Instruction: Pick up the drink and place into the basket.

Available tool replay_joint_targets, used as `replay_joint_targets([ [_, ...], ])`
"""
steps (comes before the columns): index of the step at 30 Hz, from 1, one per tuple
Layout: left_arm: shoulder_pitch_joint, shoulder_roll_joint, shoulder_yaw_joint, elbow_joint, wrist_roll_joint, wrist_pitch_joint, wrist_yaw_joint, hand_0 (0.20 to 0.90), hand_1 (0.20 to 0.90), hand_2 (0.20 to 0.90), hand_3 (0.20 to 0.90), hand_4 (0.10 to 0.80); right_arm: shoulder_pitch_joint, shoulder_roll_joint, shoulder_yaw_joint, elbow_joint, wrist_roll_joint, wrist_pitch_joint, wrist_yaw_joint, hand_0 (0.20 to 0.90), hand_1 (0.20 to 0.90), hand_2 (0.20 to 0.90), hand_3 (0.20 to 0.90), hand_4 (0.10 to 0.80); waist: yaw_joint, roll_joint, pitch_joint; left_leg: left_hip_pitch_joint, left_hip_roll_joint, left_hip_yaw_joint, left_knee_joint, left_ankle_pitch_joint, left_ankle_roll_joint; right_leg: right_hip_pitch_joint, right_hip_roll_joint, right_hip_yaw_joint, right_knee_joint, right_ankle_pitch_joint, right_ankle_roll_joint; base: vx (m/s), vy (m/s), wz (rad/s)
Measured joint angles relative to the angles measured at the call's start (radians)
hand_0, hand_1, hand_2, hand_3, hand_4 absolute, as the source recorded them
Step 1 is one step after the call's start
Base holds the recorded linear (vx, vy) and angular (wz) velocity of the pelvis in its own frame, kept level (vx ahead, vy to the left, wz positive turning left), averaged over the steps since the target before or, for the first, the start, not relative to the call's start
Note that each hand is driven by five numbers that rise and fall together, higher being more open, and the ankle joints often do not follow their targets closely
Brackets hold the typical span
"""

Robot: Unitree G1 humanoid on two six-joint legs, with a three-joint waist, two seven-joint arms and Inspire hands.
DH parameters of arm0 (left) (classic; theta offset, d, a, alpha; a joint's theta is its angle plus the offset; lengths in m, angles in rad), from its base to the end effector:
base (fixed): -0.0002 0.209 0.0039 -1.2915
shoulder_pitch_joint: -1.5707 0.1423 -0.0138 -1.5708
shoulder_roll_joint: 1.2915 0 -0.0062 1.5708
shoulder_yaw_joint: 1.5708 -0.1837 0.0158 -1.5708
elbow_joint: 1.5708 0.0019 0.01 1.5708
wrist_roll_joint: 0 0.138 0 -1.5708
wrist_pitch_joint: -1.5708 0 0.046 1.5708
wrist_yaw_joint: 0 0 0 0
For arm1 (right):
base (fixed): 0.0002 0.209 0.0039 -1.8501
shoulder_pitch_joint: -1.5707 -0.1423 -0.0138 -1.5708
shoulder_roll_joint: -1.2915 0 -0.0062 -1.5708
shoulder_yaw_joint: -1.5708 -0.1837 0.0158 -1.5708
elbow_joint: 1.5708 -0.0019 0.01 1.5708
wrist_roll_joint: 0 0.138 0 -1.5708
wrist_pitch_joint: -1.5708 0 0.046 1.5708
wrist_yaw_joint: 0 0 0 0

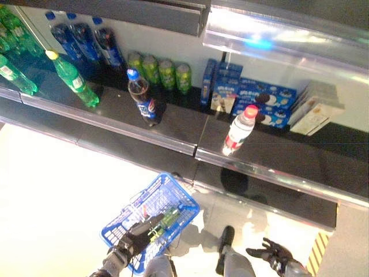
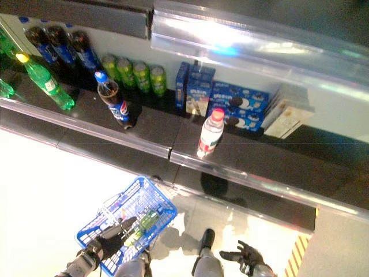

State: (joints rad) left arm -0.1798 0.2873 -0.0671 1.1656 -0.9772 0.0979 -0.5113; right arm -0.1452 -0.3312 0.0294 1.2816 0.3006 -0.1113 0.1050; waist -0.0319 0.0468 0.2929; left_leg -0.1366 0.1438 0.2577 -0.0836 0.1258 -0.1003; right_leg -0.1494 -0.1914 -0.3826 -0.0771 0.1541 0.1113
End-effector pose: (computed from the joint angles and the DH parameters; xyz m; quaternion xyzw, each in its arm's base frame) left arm 0.1455 0.2357 -0.0892 -0.3918 0.3494 0.0307 0.8506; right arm 0.1207 -0.2618 -0.0915 -0.0046 0.4673 -0.1122 0.8769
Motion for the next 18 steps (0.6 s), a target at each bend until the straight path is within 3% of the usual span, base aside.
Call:
replay_joint_targets([
  [7, -0.078, 0.002, -0.023, -0.014, -0.045, -0.001, 0.0, 0.3, 0.3, 0.3, 0.2, 0.1, -0.06, -0.009, 0.021, -0.016, 0.057, -0.021, 0.0, 0.9, 0.9, 0.9, 0.9, 0.8, 0.002, 0.007, 0.098, -0.029, -0.005, -0.006, 0.003, 0.009, 0.003, -0.033, -0.007, 0.001, 0.014, 0.011, -0.006, -0.179, 0.024, 0.01],
  [11, -0.152, 0.007, -0.042, -0.013, -0.065, -0.001, 0.0, 0.3, 0.3, 0.3, 0.2, 0.1, -0.122, -0.025, 0.03, -0.015, 0.096, -0.054, 0.0, 0.9, 0.9, 0.9, 0.9, 0.8, 0.001, 0.001, 0.148, -0.079, -0.005, -0.006, 0.072, -0.009, 0.016, -0.082, -0.03, 0.009, 0.097, -0.021, -0.006, -0.144, 0.001, 0.08],
  [18, -0.174, 0.023, -0.041, -0.02, -0.096, -0.003, 0.001, 0.3, 0.3, 0.3, 0.2, 0.1, -0.17, -0.03, 0.057, -0.078, 0.143, -0.164, 0.0, 0.9, 0.9, 0.9, 0.9, 0.8, 0.004, -0.01, 0.16, -0.136, -0.007, -0.007, 0.173, -0.048, 0.026, -0.163, -0.071, 0.036, 0.25, -0.085, -0.009, -0.076, -0.008, 0.0],
])
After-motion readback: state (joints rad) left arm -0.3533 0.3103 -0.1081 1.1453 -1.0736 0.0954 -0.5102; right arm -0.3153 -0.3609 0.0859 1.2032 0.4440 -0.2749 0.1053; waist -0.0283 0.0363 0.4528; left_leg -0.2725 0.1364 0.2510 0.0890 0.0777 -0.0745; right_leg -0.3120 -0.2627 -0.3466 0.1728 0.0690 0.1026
